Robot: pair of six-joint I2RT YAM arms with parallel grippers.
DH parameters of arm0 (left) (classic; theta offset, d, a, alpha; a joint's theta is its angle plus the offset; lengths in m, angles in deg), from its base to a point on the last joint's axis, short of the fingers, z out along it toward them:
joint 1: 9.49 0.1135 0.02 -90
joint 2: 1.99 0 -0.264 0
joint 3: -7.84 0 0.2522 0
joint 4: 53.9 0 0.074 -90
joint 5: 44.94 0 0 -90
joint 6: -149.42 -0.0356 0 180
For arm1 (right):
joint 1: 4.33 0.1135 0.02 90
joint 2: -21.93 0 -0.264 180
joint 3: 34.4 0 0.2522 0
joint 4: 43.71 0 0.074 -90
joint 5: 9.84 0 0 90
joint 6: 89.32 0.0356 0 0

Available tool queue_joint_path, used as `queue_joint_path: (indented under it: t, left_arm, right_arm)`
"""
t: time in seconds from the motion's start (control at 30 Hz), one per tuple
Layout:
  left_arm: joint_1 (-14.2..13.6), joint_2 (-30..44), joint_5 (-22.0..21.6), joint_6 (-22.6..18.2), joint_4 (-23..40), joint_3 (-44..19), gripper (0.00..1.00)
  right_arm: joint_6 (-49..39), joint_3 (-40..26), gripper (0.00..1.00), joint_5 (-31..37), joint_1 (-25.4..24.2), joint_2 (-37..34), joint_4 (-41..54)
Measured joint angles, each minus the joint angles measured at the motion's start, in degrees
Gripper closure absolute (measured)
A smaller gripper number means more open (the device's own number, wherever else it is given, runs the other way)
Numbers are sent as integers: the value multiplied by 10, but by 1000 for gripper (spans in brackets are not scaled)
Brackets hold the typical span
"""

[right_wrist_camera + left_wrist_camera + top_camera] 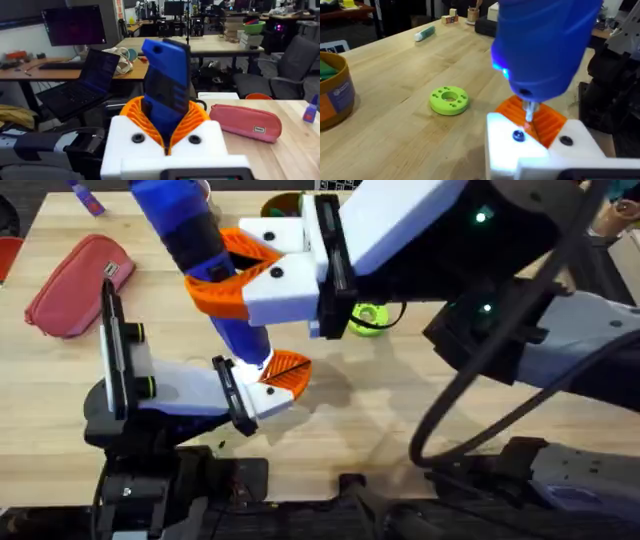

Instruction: Pick up the gripper from the table and insert it into the empty holder that is missing its gripper. Then pick up a screw, insert it into the mounting hole, and use the screwdriver to tighten it. Finally, clean up the table by picking up the vegetable and placing it into the bucket.

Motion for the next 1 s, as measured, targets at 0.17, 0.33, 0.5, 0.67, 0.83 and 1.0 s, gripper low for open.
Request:
queue_joint_path:
  t: [0.17, 0.33, 0.5, 0.67, 0.83, 1.0]
  left_arm:
    - [0, 0, 0, 0, 0, 0, 995]
    - [0, 0, 0, 0, 0, 0, 995]
    - [0, 0, 0, 0, 0, 0, 995]
    - [0, 0, 0, 0, 0, 0, 995]
    - [0, 0, 0, 0, 0, 0, 995]
    - [0, 0, 0, 0, 0, 0, 995]
  right_arm:
    - [-10, 0, 978, -7, 0, 0, -6]
    - [-15, 0, 978, -9, 1, -4, -22]
    - [-16, 0, 978, -11, 2, -8, -21]
    - [-18, 0, 978, -14, 3, -9, -22]
    - [-18, 0, 978, -16, 5, -9, -22]
    - [-18, 0, 978, -18, 5, -16, -23]
